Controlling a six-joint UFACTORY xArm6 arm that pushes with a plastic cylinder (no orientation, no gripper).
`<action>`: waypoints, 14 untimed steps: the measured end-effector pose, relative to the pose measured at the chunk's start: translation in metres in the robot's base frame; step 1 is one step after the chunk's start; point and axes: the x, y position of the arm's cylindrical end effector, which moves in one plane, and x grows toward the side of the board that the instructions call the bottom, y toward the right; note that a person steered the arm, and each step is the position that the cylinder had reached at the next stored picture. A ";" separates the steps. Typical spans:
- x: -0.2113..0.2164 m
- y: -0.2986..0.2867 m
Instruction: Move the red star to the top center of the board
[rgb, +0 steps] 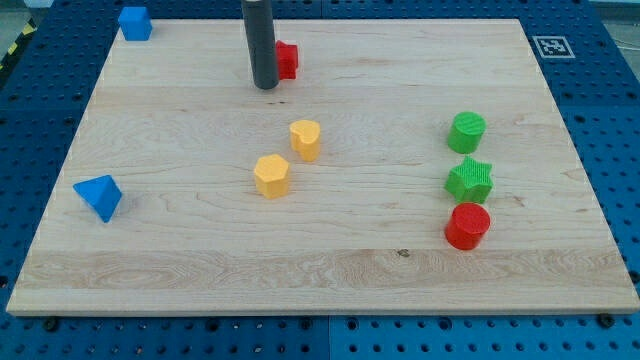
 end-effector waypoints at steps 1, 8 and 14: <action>-0.018 0.000; -0.022 0.000; -0.028 0.026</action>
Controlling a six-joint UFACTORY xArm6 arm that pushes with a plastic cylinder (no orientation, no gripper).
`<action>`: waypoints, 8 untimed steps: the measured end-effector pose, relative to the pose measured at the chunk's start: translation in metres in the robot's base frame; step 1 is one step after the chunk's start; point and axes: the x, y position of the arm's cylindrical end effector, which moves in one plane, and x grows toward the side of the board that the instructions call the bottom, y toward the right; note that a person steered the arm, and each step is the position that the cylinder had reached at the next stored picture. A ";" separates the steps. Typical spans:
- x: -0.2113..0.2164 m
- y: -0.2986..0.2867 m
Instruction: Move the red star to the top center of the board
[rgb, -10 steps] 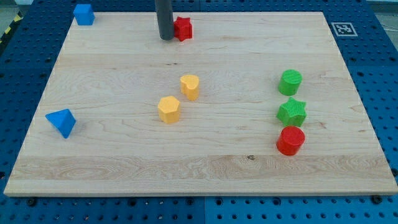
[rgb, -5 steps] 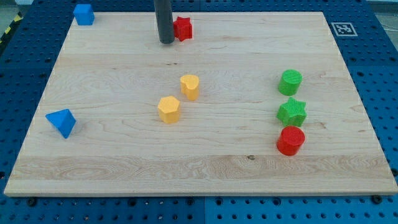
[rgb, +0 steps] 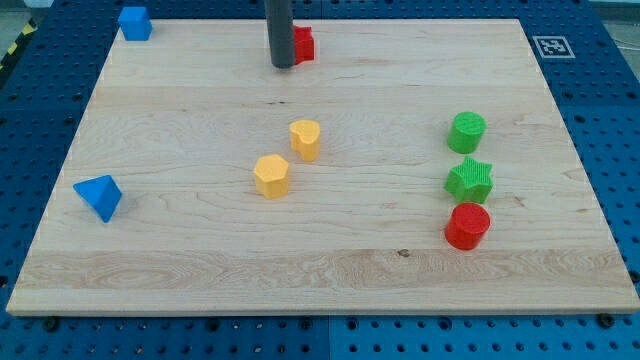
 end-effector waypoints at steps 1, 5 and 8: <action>0.013 0.014; 0.002 0.025; -0.021 0.025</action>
